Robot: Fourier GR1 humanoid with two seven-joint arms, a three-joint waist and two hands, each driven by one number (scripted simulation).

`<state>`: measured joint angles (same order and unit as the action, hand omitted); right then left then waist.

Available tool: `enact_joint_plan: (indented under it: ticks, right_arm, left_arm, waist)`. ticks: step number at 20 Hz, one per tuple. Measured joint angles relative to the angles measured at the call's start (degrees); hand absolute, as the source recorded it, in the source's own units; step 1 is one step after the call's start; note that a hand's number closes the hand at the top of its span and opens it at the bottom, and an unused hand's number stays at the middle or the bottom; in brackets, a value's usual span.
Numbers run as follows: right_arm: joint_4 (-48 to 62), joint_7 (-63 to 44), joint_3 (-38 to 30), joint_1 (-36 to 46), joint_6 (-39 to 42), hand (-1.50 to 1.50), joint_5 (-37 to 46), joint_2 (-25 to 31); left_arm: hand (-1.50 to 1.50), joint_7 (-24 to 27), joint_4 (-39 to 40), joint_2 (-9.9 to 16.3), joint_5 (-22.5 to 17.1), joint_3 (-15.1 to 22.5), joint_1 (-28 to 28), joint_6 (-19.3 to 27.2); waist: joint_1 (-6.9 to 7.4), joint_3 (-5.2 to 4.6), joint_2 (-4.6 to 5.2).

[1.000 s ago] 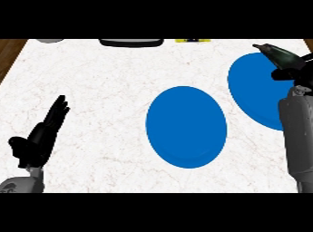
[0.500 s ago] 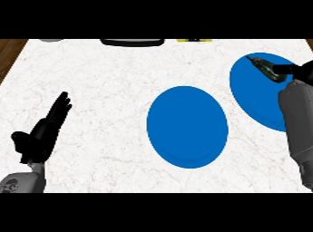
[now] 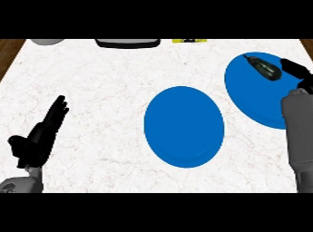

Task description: Pick the eggplant from the plate and place it in the plate

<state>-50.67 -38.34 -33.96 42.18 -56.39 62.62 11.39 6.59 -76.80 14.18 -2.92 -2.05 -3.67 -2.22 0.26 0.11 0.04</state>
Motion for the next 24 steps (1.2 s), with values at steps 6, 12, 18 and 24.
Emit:
enact_joint_plan:
  ticks: [6,12,18,24]
  right_arm:
    - [-17.1,8.8,2.6,-12.3,-3.2,-1.5,-13.6,-5.1]
    - [-35.3,17.1,8.9,-31.4,-2.0,-1.5,-25.7,-9.0]
    - [-43.3,28.1,12.5,-46.0,0.7,-1.5,-38.1,-9.6]
    - [-45.5,37.0,13.0,-54.1,3.0,-1.5,-46.9,-10.3]
  left_arm:
    - [0.0,0.8,-0.6,-0.6,0.7,-0.2,1.7,1.1]
    - [0.0,0.7,-0.4,-0.4,0.3,-1.1,1.5,0.5]
    - [0.0,1.3,0.4,-0.9,0.7,-1.1,1.1,-0.2]
    - [0.0,0.6,-0.2,-1.2,1.5,-1.8,0.7,-0.7]
  waist:
    - [-1.29,-0.05,-0.46]
    - [-1.47,-0.07,-0.42]
    - [-0.97,-0.08,-0.23]
    - [-0.65,-0.08,-0.14]
